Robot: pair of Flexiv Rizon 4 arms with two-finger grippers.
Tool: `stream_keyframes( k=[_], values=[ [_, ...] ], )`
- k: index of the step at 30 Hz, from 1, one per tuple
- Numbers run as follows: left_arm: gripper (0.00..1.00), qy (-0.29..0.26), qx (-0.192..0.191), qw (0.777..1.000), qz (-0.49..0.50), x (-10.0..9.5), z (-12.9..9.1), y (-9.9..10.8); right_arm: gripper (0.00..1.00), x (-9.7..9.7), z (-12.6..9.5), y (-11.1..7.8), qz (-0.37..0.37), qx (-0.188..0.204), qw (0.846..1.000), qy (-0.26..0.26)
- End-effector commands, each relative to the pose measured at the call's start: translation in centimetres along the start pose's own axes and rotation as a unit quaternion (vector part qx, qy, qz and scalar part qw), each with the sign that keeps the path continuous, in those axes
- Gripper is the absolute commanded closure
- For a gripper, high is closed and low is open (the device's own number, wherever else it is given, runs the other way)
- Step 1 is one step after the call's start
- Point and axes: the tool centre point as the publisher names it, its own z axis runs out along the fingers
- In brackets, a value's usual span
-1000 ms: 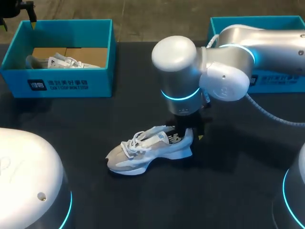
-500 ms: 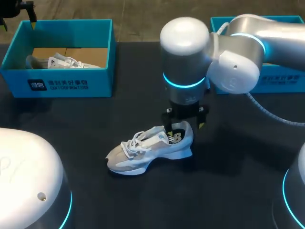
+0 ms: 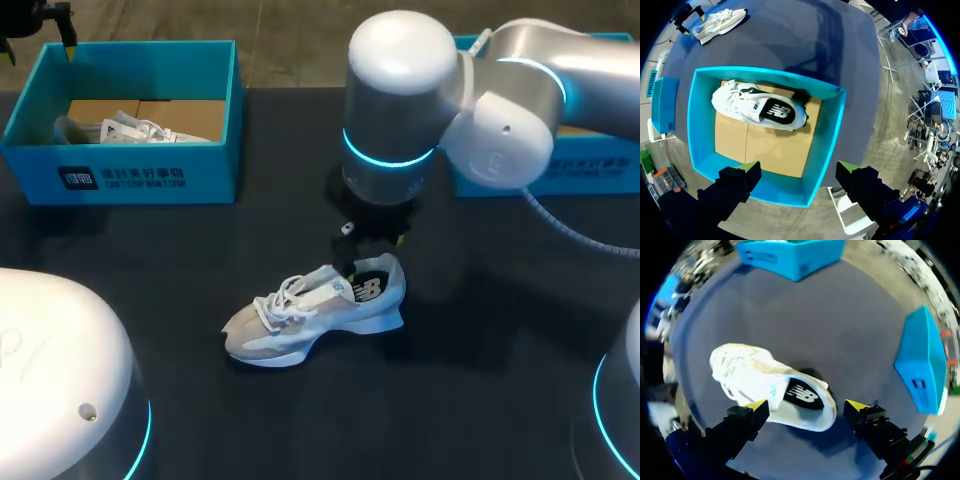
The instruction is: Take the shoe out of the shoebox, open the shoe tongue, remove and reinsert the insole, then place the shoe into the shoebox
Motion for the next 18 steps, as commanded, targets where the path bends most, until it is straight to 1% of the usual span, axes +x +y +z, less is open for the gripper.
stream_keyframes(
  k=[1,3,4,18],
  values=[
    [0.0,0.001,0.0,1.0,0.001,0.02,-0.04,0.01,0.0,-0.41,-0.33,-1.12,-0.304,-0.09,0.939,0.134],
    [0.0,0.001,0.0,1.0,0.001,0.02,-0.04,0.01,0.0,-0.32,-0.36,-1.41,-0.324,-0.12,0.922,0.172],
    [0.0,0.001,0.0,1.0,0.001,0.02,-0.04,0.01,0.0,-0.47,-0.4,-1.68,-0.321,-0.139,0.917,0.194],
    [0.0,0.001,0.0,1.0,0.001,0.02,-0.04,0.01,0.0,-0.47,-0.4,-1.68,-0.321,-0.139,0.917,0.194]
  ],
)
